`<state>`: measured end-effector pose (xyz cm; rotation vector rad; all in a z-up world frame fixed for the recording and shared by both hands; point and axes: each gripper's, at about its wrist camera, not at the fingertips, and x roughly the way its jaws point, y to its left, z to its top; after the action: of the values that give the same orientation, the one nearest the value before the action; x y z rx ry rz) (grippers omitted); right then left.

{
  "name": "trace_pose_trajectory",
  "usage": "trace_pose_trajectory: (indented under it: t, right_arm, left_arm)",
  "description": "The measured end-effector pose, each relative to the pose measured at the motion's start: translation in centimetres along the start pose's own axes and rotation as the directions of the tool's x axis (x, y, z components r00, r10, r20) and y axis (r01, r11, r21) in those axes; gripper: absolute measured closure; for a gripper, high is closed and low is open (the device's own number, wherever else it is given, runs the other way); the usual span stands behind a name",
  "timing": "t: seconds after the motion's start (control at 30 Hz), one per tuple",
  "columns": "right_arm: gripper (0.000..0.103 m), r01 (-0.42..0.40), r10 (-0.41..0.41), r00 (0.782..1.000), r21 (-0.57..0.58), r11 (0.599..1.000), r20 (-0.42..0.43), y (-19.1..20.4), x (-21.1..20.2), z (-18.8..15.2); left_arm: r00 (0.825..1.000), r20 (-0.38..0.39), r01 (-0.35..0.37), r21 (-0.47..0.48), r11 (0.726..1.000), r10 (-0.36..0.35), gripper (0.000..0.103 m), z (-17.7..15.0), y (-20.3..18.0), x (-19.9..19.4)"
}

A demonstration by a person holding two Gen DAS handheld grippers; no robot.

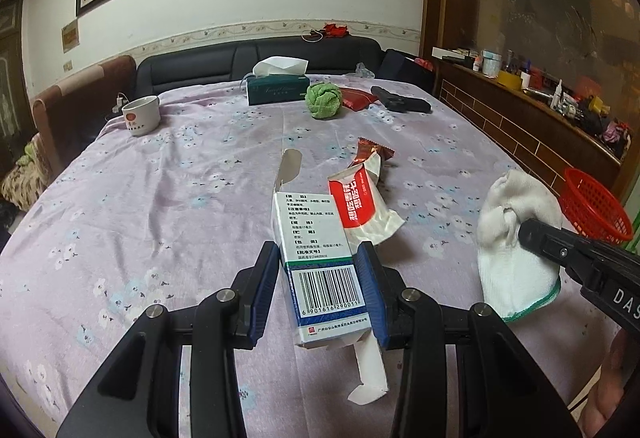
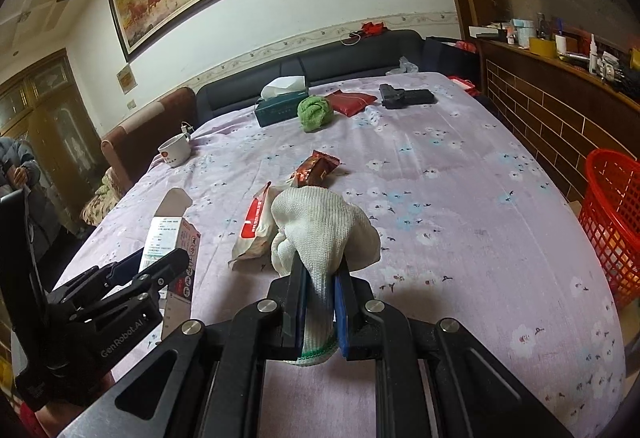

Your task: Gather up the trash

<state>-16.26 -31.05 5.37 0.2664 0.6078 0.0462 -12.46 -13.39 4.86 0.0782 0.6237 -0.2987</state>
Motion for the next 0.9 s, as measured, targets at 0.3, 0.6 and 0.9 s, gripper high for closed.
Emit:
trace_pose_trajectory:
  t: [0.3, 0.6, 0.9]
  right_arm:
    - [0.090, -0.011, 0.011, 1.000, -0.017, 1.000, 0.006, 0.62, -0.68, -0.30]
    - [0.090, -0.012, 0.012, 1.000, -0.017, 1.000, -0.005, 0.69, -0.24, -0.49]
    - [0.090, -0.011, 0.011, 1.000, -0.018, 1.000, -0.005, 0.74, -0.31, -0.54]
  left_arm:
    - [1.000, 0.008, -0.012, 0.020, 1.000, 0.012, 0.064, -0.35, -0.52, -0.79]
    - [1.000, -0.002, -0.015, 0.018, 1.000, 0.015, 0.064, -0.44, -0.40, -0.32]
    - [1.000, -0.007, -0.013, 0.022, 1.000, 0.013, 0.064, -0.51, -0.43, -0.20]
